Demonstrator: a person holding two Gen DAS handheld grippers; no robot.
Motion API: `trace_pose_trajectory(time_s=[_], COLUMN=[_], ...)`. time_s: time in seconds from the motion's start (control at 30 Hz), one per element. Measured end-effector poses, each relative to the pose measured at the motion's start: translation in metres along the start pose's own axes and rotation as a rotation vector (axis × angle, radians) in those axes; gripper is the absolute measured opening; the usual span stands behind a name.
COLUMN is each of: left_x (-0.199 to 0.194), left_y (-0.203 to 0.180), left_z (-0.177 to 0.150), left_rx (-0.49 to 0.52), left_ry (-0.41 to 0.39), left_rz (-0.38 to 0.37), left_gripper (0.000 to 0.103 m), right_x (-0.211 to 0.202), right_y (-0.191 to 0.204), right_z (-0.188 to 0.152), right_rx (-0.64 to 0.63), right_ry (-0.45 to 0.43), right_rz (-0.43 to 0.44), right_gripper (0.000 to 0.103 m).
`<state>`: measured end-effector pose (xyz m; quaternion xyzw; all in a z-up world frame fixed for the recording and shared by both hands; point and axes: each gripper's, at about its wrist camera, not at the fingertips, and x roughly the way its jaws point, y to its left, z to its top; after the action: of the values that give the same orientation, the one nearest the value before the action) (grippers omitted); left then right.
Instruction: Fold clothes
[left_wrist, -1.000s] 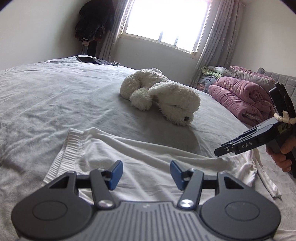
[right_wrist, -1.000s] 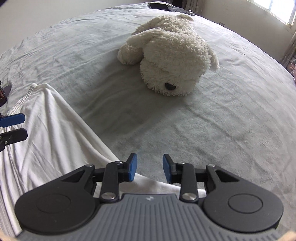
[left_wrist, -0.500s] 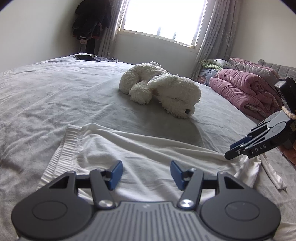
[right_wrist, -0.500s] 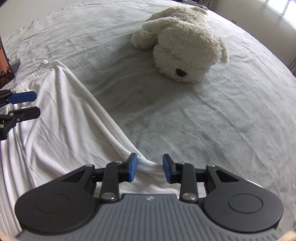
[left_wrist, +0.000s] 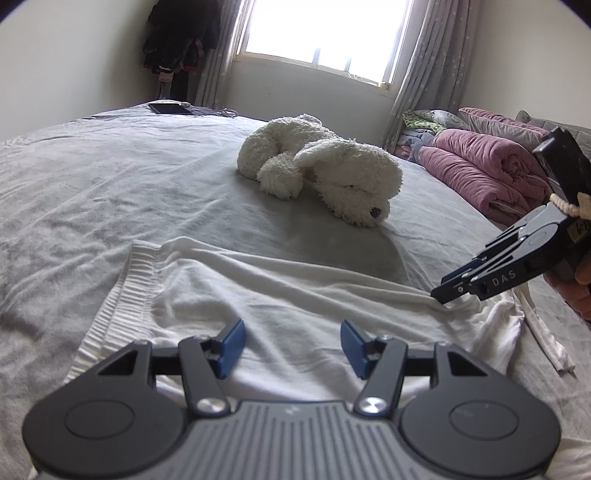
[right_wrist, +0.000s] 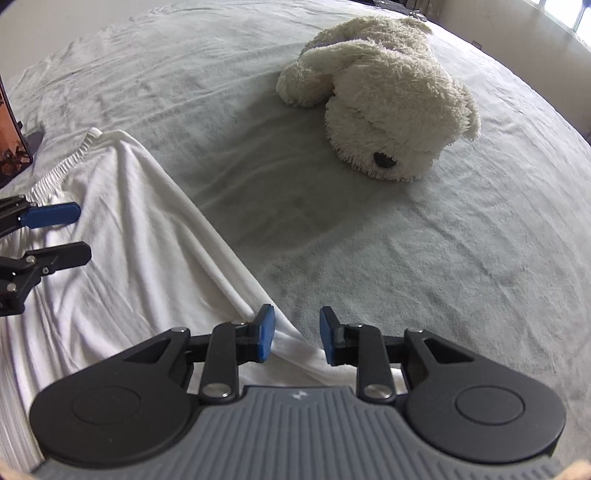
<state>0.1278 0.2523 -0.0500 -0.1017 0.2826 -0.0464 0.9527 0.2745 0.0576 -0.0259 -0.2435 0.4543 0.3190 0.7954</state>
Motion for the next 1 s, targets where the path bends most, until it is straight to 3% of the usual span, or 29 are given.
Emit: trace_pose_trajectory(time_s=[0.07,0.13,0.27,0.57,0.77,1.0], left_x=[0.000,0.000,0.000,0.001,0.001,0.002], left_y=[0.000,0.000,0.001,0.001,0.002,0.003], left_z=[0.000,0.000,0.000,0.000,0.000,0.000], left_rx=[-0.001,-0.002,-0.004,-0.009,-0.016,-0.019], left_ry=[0.001,0.002,0.004,0.005,0.008,0.009], left_rz=[-0.001,-0.002,-0.001,0.000,-0.003,-0.005], left_gripper=[0.059,0.059,0.059,0.059,0.059,0.059], right_x=[0.003,0.004,0.004,0.000,0.022,0.016], right_y=[0.006,0.014,0.023,0.016,0.025,0.023], right_z=[-0.001,-0.002,0.001,0.021,0.016,0.018], right_rx=[-0.013,-0.041,-0.093,-0.072,-0.103,-0.047], right_ry=[0.002,0.005,0.004,-0.109,-0.053,-0.079], right_rz=[0.000,-0.002,-0.048,-0.205,-0.213,-0.172], right_gripper=[0.019,0.005,0.003,0.002,0.002,0.012])
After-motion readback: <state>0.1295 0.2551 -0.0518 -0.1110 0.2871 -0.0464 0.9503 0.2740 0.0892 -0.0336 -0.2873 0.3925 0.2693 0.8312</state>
